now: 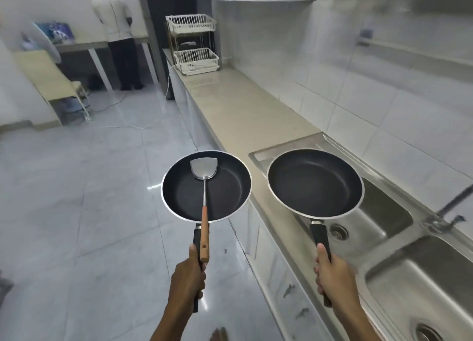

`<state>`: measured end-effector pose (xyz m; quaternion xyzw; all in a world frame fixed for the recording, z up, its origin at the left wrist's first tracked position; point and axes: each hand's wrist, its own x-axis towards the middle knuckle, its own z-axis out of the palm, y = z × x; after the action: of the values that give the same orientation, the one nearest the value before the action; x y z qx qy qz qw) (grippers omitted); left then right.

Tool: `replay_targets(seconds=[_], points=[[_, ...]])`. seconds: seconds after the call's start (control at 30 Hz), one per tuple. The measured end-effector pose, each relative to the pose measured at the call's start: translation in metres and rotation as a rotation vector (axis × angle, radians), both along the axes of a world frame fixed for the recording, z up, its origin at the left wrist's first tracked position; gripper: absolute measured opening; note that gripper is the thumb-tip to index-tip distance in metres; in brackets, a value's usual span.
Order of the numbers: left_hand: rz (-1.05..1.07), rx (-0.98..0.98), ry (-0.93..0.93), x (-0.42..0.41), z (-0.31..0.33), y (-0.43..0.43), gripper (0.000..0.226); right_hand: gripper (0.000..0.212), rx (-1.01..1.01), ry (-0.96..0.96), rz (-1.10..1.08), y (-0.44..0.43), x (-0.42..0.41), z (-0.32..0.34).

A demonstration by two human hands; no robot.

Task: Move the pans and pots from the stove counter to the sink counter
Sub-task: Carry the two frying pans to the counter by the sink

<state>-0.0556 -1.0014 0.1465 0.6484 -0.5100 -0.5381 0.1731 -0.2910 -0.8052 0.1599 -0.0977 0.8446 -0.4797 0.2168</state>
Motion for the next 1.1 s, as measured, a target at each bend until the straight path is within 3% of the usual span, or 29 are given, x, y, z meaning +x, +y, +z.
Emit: replay_targets(seconds=[0.33, 0.57, 0.8, 1.1], points=[[-0.13, -0.047, -0.02, -0.088, 0.011, -0.253, 0.067, 0.054, -0.049, -0.087, -0.121, -0.249, -0.047, 0.015], [-0.24, -0.055, 0.028, -0.178, -0.023, -0.434, 0.07, 0.049, -0.101, -0.126, -0.202, -0.418, -0.129, -0.021], [-0.328, -0.043, -0.062, -0.284, -0.034, -0.62, 0.064, 0.05, -0.105, -0.127, -0.383, -0.572, -0.208, -0.031], [-0.649, -0.048, -0.096, -0.442, -0.069, -0.812, 0.065, 0.049, -0.064, -0.145, -0.675, -0.718, -0.274, -0.061]])
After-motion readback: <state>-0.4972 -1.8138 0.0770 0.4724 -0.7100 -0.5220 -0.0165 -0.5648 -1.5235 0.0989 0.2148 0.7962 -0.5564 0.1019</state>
